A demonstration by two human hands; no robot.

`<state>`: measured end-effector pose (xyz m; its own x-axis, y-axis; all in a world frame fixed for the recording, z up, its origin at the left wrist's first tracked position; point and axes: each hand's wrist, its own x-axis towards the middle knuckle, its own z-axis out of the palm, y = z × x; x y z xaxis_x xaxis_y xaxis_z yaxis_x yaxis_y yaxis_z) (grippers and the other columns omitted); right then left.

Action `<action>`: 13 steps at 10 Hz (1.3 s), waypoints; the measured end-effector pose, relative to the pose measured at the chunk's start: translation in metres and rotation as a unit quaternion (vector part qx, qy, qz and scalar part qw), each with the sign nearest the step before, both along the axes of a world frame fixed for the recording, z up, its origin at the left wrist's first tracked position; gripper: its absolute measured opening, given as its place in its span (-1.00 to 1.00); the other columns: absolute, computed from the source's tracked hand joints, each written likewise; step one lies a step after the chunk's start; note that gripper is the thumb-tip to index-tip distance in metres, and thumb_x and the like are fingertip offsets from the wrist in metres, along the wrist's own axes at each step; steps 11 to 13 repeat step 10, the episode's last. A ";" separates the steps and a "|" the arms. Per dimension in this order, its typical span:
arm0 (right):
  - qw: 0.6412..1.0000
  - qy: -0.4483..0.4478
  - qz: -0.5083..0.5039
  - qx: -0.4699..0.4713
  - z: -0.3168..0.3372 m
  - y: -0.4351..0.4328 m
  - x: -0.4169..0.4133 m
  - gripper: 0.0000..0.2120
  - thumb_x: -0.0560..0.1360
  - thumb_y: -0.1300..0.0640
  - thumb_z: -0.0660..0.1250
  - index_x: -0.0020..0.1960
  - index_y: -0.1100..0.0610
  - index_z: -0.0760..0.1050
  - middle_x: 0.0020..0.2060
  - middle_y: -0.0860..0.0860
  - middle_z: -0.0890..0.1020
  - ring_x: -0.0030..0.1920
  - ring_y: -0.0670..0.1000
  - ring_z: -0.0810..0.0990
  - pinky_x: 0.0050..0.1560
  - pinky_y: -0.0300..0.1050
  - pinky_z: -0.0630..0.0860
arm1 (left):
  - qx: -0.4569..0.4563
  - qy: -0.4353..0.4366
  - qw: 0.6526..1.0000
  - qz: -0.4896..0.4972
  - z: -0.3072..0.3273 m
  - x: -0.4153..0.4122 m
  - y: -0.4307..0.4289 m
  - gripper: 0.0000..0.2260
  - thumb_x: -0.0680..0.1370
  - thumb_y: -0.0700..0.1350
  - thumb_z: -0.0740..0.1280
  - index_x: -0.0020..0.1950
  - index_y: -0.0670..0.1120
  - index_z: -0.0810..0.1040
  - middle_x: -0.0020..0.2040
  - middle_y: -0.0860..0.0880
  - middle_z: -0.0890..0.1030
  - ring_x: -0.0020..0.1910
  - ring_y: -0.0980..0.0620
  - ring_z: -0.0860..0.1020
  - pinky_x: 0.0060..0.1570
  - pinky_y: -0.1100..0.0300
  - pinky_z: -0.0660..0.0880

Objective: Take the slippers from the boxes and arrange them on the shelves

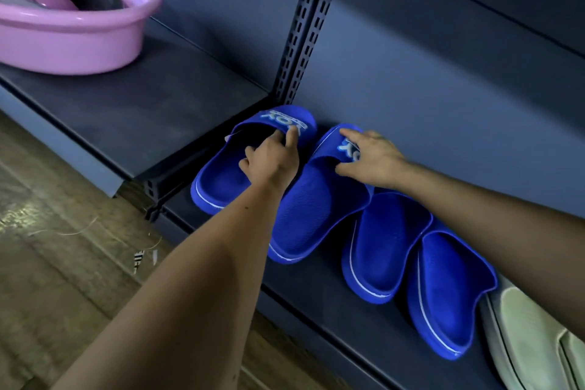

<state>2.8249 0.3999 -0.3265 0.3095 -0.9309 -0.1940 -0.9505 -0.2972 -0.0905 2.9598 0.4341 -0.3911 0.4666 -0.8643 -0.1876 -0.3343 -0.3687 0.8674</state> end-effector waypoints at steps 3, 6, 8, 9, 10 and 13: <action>0.999 0.021 0.017 0.031 -0.038 0.000 -0.006 -0.31 0.54 0.27 0.09 0.52 -0.06 -0.19 0.54 0.01 -0.05 0.51 0.15 0.00 0.48 0.09 0.10 | -0.012 -0.178 0.978 -0.110 -0.017 -0.009 0.003 -0.66 0.63 0.06 -0.09 0.31 0.04 0.32 0.13 -0.08 0.52 0.29 -0.18 0.26 0.22 0.01 0.21; 0.998 -0.004 -0.026 -0.049 -0.056 -0.007 -0.006 -0.20 0.51 0.37 0.13 0.52 -0.08 -0.23 0.52 0.09 -0.10 0.51 0.15 -0.05 0.42 0.10 0.20 | -0.007 -0.292 0.946 -0.137 -0.022 -0.029 -0.020 -0.38 0.55 0.30 -0.02 0.30 -0.20 0.34 0.30 -0.17 0.45 0.34 -0.12 0.33 0.34 0.02 0.16; 0.999 0.015 -0.034 0.017 -0.050 -0.018 -0.004 -0.22 0.55 0.16 0.15 0.48 -0.17 -0.35 0.49 -0.02 -0.33 0.52 0.14 -0.20 0.46 0.10 0.06 | 0.000 -0.286 0.948 -0.139 -0.022 -0.028 -0.032 -0.35 0.53 0.33 -0.01 0.31 -0.20 0.31 0.30 -0.17 0.43 0.33 -0.13 0.34 0.34 0.01 0.18; 0.999 -0.034 -0.012 -0.003 -0.039 -0.012 -0.017 -0.30 0.57 -0.01 0.14 0.51 -0.11 -0.27 0.52 0.03 -0.25 0.52 0.15 -0.13 0.49 0.07 -0.05 | 0.005 -0.266 0.955 -0.131 -0.020 -0.031 -0.024 -0.30 0.55 0.30 -0.02 0.46 -0.23 0.14 0.43 -0.19 0.29 0.42 -0.13 0.23 0.42 0.01 0.09; 0.999 -0.021 0.024 -0.043 -0.027 0.002 -0.038 -0.36 0.59 -0.07 0.09 0.52 -0.05 -0.20 0.53 0.02 -0.16 0.53 0.12 -0.10 0.51 0.04 -0.10 | 0.007 -0.270 0.956 -0.113 -0.011 -0.033 -0.004 -0.32 0.58 0.24 -0.01 0.52 -0.18 -0.07 0.53 -0.15 0.07 0.50 -0.12 0.05 0.45 0.00 -0.01; 0.999 -0.021 0.024 -0.043 -0.027 0.002 -0.038 -0.36 0.59 -0.07 0.09 0.52 -0.05 -0.20 0.53 0.02 -0.16 0.53 0.12 -0.10 0.51 0.04 -0.10 | 0.007 -0.270 0.956 -0.113 -0.011 -0.033 -0.004 -0.32 0.58 0.24 -0.01 0.52 -0.18 -0.07 0.53 -0.15 0.07 0.50 -0.12 0.05 0.45 0.00 -0.01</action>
